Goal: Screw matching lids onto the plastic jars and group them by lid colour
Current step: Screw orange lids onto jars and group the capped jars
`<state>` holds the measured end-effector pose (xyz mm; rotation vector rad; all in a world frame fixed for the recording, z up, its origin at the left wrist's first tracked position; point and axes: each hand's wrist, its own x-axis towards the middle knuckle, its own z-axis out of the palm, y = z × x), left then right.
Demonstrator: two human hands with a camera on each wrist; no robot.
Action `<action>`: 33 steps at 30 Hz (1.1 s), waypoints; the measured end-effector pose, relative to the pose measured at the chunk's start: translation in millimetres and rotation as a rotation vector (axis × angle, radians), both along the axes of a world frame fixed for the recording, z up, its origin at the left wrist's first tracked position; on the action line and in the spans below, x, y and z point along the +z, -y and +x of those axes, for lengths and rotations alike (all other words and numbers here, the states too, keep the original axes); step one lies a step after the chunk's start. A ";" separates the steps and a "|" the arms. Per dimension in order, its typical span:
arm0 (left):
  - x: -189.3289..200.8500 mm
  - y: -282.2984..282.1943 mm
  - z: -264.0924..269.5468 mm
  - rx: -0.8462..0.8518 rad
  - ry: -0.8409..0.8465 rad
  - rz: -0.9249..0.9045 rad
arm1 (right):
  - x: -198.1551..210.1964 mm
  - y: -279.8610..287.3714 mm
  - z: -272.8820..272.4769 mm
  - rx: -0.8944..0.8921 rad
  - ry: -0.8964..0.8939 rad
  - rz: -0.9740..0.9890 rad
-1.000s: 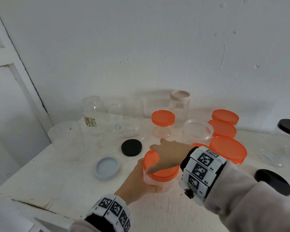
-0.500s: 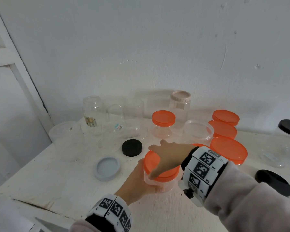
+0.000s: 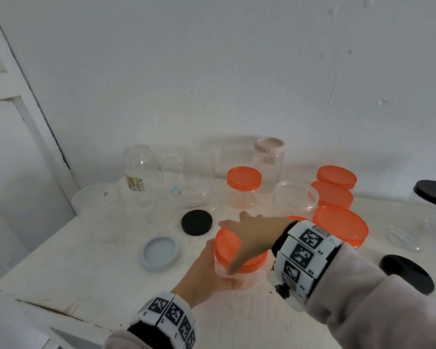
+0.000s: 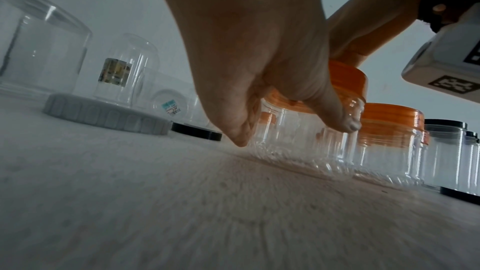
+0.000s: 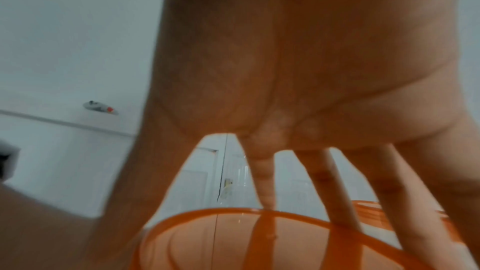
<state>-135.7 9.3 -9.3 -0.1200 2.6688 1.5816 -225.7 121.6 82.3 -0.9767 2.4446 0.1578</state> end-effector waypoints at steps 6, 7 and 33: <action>4.8 -3.5 -0.5 0.007 -0.009 -0.005 | 5.8 -4.1 -2.9 0.068 0.028 0.008; 3.9 -2.5 0.2 -0.002 -0.018 0.009 | 4.1 -5.2 -3.1 0.048 0.025 -0.014; -11.2 2.9 -2.5 0.060 0.061 0.004 | -2.5 -7.2 -3.5 0.061 0.040 -0.012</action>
